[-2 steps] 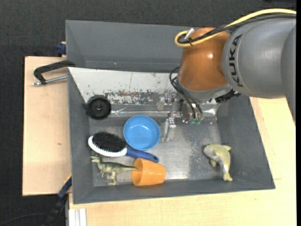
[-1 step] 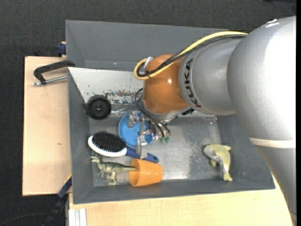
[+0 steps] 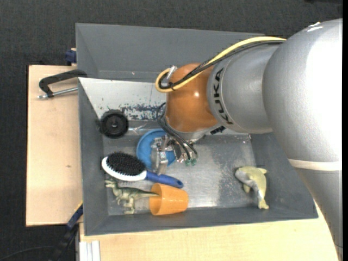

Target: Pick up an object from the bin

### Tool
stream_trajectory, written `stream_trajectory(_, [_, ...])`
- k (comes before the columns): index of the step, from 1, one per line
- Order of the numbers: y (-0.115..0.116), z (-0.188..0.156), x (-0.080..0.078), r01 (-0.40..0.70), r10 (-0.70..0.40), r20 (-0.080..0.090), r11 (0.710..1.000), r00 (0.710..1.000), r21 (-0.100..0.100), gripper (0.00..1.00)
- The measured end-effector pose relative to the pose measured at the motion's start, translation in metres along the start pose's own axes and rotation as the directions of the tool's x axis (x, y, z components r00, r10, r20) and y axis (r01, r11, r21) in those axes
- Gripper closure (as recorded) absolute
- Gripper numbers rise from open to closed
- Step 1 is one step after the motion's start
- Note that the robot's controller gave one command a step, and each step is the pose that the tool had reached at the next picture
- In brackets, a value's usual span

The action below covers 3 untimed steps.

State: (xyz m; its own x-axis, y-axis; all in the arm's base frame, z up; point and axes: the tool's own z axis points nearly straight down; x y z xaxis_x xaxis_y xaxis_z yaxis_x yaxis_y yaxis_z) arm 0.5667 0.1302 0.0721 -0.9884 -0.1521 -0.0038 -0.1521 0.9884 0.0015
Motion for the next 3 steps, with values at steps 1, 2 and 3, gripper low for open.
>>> stream_trajectory(1, [0.000,0.001,0.000,0.000,0.000,0.002,1.000,1.000,0.001,0.00])
stream_trajectory(2, [0.000,0.000,0.000,0.000,0.000,0.001,1.000,1.000,0.000,1.00])
stream_trajectory(3, [-0.032,-0.242,-0.015,0.073,-0.073,0.013,0.997,0.997,0.002,1.00])
